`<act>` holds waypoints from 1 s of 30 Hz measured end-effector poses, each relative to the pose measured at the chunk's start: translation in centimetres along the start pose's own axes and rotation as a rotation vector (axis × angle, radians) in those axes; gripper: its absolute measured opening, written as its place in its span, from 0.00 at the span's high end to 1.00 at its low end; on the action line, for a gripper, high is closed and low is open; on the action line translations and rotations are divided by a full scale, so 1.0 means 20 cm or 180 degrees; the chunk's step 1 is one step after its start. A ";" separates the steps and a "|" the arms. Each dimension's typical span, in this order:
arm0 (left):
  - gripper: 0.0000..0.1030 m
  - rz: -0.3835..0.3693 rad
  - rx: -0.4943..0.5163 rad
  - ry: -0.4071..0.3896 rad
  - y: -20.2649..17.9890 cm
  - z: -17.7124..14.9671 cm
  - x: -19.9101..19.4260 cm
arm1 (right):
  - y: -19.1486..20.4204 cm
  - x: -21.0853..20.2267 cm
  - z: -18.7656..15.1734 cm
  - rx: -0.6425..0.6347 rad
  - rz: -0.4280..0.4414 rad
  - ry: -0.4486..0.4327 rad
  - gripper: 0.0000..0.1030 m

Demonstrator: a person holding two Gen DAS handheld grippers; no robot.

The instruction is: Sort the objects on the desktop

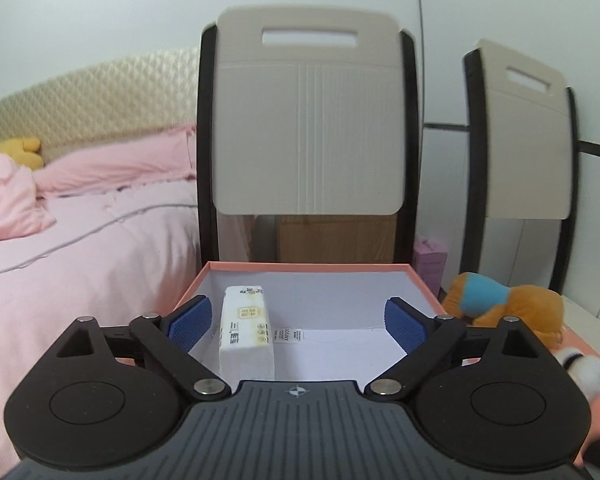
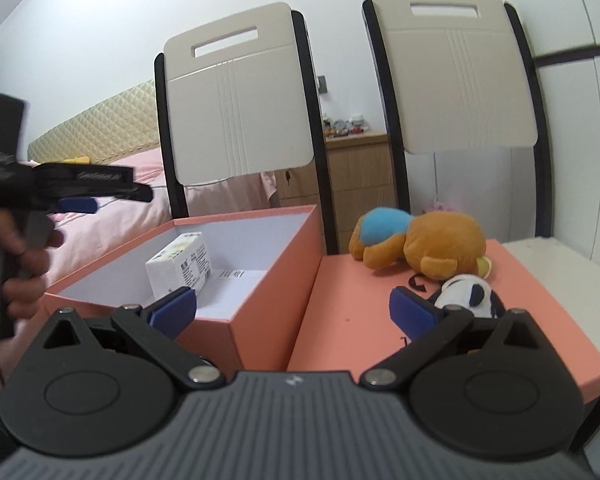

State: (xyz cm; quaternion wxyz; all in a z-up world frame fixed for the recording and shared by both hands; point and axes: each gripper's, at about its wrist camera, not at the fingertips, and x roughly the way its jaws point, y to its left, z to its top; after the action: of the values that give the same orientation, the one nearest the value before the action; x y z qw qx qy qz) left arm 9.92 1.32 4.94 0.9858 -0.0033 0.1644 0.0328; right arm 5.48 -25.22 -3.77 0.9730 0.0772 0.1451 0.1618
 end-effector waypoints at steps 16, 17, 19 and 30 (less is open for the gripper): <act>0.00 -0.0142 -0.0126 -0.0371 0.06 -0.31 -0.42 | 0.11 0.00 -0.03 -0.0156 -0.0086 -0.0228 0.00; 0.00 -0.0165 -0.0155 -0.0390 0.06 -0.31 -0.43 | 0.12 0.01 -0.03 -0.0156 -0.0088 -0.0222 0.00; 0.00 -0.0234 -0.0161 -0.0385 0.06 -0.32 -0.43 | 0.13 0.01 -0.03 -0.0149 -0.0084 -0.0223 0.00; 0.00 -0.0242 -0.0156 -0.0341 0.05 -0.33 -0.44 | 0.11 -0.02 -0.02 0.0040 -0.0142 -0.0597 0.00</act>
State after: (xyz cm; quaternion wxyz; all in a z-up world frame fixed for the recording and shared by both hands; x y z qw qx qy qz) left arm -0.62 1.58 1.48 0.9934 -0.0319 0.1102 -0.0006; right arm 4.35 -23.21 -3.57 0.9852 0.0948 0.0562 0.1312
